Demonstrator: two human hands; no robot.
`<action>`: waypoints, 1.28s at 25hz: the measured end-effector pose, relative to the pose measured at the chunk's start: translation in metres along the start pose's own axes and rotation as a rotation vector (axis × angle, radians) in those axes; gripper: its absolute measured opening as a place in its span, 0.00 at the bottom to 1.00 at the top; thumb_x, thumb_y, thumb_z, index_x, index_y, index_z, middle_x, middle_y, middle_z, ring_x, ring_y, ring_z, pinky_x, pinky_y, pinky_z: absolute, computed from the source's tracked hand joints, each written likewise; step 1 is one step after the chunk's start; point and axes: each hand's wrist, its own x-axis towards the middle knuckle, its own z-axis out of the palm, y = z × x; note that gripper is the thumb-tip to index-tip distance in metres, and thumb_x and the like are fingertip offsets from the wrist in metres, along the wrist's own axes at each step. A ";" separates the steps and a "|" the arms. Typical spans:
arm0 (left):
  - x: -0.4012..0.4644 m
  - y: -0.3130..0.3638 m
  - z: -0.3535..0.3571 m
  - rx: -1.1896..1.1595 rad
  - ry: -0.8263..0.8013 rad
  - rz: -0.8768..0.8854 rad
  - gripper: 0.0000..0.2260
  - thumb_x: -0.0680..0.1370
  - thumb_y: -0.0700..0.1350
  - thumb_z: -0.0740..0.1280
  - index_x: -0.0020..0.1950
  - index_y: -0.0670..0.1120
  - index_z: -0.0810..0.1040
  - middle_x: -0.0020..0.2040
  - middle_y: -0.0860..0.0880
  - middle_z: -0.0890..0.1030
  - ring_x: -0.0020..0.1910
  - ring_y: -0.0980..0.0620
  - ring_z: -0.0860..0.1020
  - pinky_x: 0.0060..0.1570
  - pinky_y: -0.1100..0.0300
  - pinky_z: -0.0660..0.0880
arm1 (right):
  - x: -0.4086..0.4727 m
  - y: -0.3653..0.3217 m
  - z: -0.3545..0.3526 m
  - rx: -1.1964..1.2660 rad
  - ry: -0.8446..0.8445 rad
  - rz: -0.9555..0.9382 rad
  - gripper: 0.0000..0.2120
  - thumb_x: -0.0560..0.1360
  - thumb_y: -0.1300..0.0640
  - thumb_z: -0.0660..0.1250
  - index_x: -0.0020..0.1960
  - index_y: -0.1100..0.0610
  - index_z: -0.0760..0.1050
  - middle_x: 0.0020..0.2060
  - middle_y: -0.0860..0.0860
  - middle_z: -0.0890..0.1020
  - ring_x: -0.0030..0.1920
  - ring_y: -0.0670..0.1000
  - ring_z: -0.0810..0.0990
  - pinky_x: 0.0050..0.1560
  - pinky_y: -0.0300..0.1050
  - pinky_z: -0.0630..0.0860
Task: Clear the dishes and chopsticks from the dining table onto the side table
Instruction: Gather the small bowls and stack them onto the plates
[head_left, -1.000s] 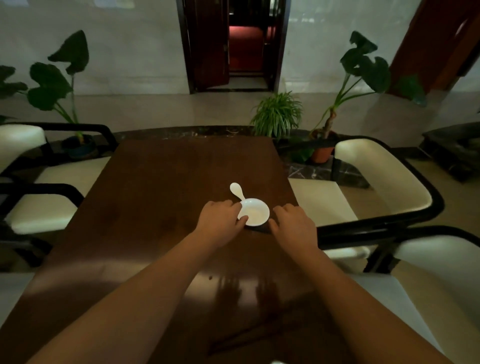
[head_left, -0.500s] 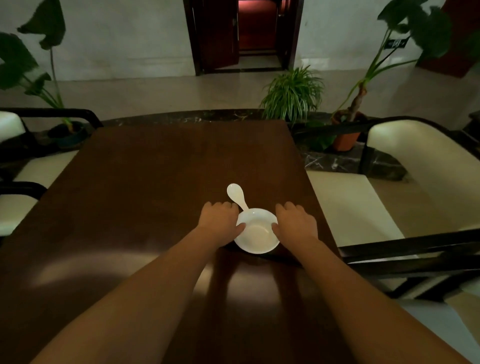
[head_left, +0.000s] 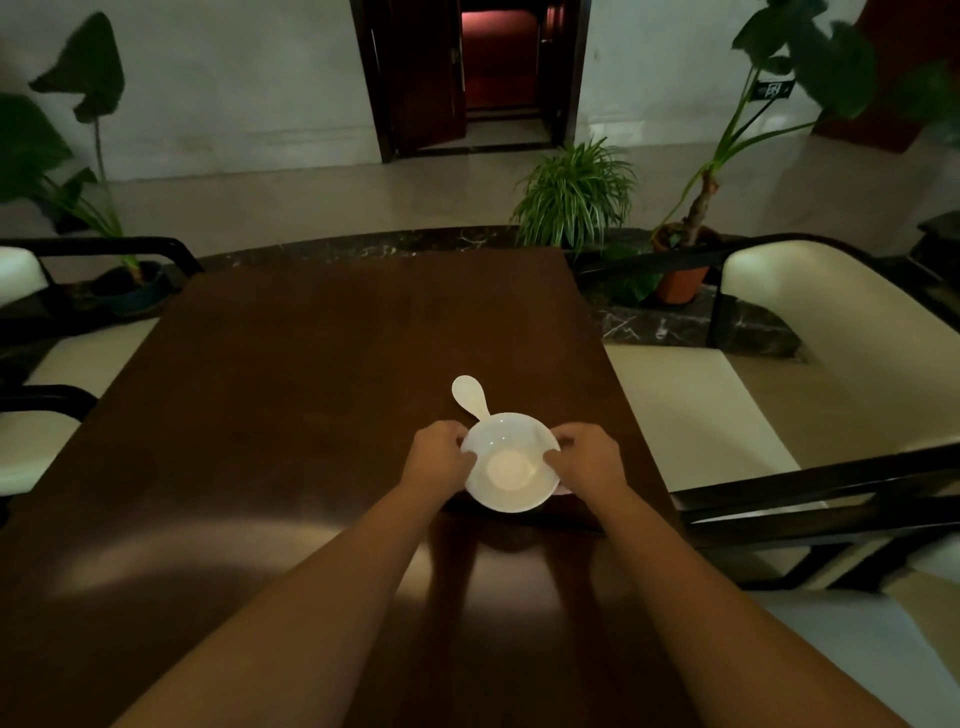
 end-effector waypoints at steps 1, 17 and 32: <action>-0.007 0.001 -0.009 -0.054 0.011 -0.009 0.07 0.74 0.39 0.67 0.51 0.41 0.79 0.47 0.45 0.79 0.44 0.47 0.78 0.44 0.52 0.79 | -0.008 -0.006 -0.005 0.077 0.001 0.004 0.13 0.72 0.63 0.66 0.56 0.58 0.78 0.52 0.55 0.81 0.44 0.50 0.77 0.36 0.40 0.77; -0.365 -0.090 -0.143 -0.463 -0.022 0.004 0.09 0.76 0.42 0.66 0.54 0.43 0.81 0.41 0.53 0.81 0.39 0.57 0.79 0.33 0.68 0.75 | -0.392 -0.065 0.003 0.607 -0.148 0.095 0.08 0.72 0.62 0.68 0.43 0.48 0.77 0.43 0.49 0.82 0.42 0.48 0.81 0.32 0.40 0.81; -0.519 -0.196 -0.081 -0.403 -0.146 -0.147 0.09 0.74 0.37 0.68 0.53 0.43 0.81 0.39 0.50 0.82 0.34 0.56 0.80 0.30 0.70 0.74 | -0.550 0.015 0.095 0.309 0.003 0.221 0.05 0.70 0.62 0.70 0.44 0.54 0.79 0.37 0.50 0.81 0.38 0.50 0.82 0.37 0.50 0.83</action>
